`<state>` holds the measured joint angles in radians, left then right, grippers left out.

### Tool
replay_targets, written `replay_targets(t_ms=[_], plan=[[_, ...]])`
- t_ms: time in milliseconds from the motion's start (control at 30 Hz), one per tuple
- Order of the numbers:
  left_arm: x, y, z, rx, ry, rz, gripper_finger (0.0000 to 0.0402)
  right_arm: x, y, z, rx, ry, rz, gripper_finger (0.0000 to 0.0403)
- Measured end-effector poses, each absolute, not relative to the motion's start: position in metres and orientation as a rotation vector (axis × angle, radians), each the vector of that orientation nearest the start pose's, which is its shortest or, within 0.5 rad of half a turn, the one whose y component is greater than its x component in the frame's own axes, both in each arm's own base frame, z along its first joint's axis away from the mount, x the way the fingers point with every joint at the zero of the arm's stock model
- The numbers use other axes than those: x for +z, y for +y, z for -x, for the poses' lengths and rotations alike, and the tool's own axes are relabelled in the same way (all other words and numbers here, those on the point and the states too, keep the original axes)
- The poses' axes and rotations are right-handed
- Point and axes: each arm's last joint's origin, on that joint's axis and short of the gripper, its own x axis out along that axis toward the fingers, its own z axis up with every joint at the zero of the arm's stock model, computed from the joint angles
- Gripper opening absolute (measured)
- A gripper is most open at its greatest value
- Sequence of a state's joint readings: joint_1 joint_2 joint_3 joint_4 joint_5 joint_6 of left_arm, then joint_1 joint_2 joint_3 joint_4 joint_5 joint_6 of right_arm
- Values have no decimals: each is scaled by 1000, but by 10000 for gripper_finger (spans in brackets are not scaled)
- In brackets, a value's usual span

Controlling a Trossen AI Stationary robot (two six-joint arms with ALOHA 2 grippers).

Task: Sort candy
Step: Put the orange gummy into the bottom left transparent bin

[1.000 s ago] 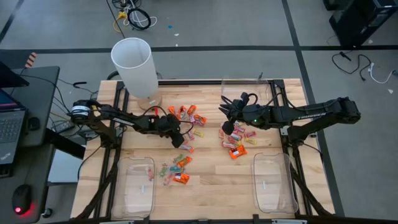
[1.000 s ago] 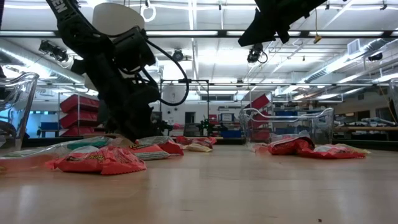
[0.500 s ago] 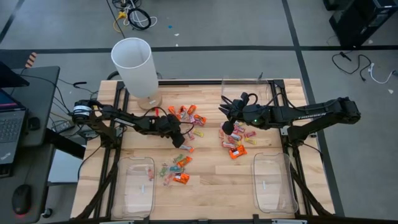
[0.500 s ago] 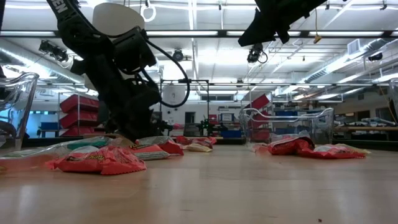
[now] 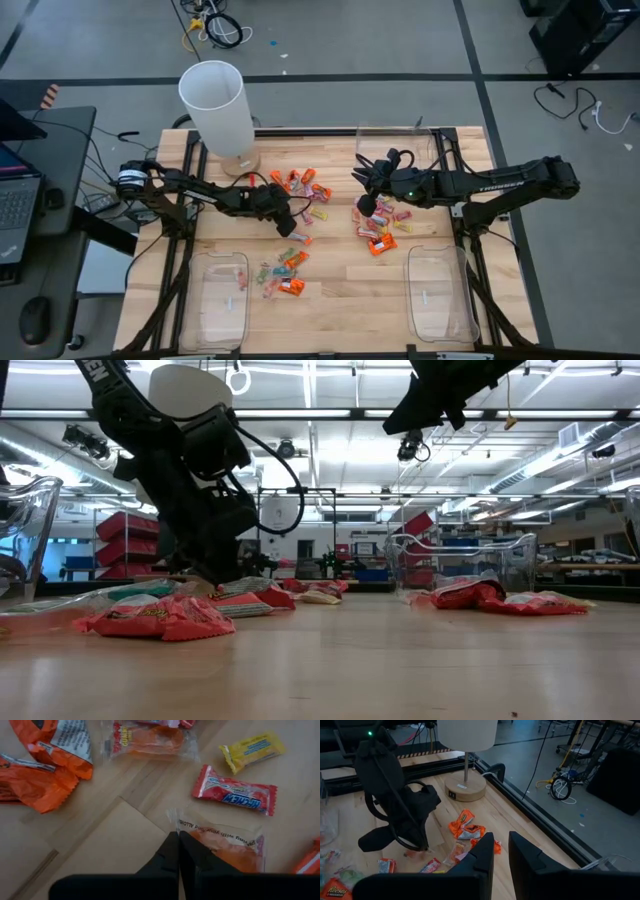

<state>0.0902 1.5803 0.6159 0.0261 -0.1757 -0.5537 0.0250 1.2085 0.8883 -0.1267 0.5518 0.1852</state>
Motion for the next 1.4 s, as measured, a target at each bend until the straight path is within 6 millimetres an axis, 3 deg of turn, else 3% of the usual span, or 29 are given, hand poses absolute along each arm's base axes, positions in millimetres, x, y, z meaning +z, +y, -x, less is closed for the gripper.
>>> replay_targets(t_ms=[633, 1000, 1167, 1400], plan=[[160, 18, -262, 451, 695, 416, 0, 290, -9, -261, -555, 385, -49, 45], [205, -2, -248, 351, 523, 365, 0, 290, -9, -262, -553, 384, -55, 45], [233, -22, -231, 182, 462, 361, 0, 290, -9, -262, -553, 384, -55, 45], [275, -54, -185, -127, 560, 379, 0, 290, -8, -261, -550, 387, -55, 45]])
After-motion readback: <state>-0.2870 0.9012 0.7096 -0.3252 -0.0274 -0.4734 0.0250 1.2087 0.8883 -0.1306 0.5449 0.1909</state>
